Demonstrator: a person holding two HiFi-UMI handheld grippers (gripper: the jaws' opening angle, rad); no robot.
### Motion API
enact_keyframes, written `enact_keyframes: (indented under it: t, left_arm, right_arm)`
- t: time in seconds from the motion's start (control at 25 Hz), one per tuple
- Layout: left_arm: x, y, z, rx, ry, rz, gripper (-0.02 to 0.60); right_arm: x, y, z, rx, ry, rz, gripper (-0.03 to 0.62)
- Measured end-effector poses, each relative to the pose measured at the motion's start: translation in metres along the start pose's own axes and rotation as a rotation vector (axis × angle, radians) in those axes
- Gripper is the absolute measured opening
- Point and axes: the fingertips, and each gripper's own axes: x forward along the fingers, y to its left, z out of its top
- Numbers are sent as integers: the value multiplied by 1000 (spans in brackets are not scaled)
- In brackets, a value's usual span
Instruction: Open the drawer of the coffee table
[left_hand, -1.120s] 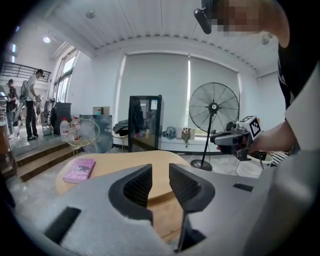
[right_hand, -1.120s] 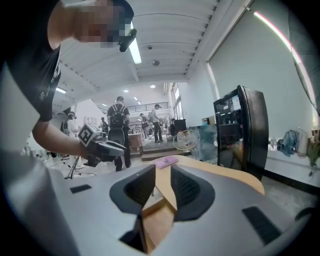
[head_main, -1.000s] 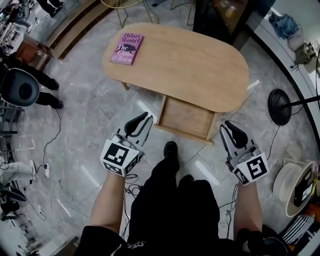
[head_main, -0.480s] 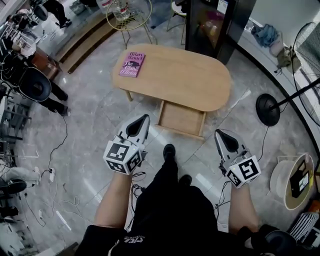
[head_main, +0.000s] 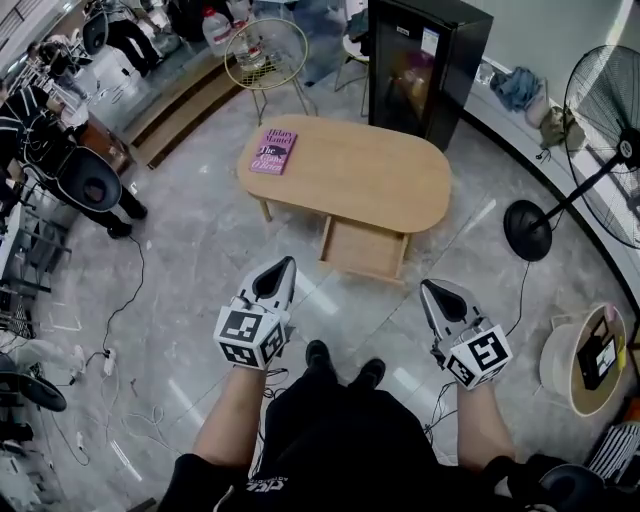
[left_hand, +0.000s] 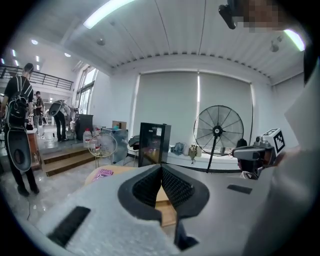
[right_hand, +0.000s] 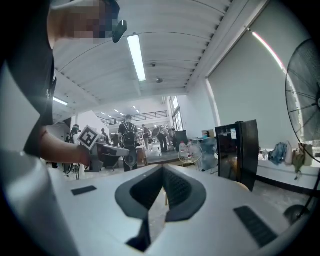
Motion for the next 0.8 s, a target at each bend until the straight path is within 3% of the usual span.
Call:
enact_keyframes:
  t: [0.24, 0.56, 0.8]
  left_arm:
    - [-17, 21, 9, -51, -29, 16, 9]
    - [-49, 78, 24, 18, -49, -17, 9]
    - [-49, 127, 32, 106, -72, -39, 9]
  right_arm:
    - [9, 19, 14, -2, 21, -6, 3]
    - [74, 74, 73, -63, -55, 2, 3]
    - [105, 103, 87, -7, -94, 2, 3]
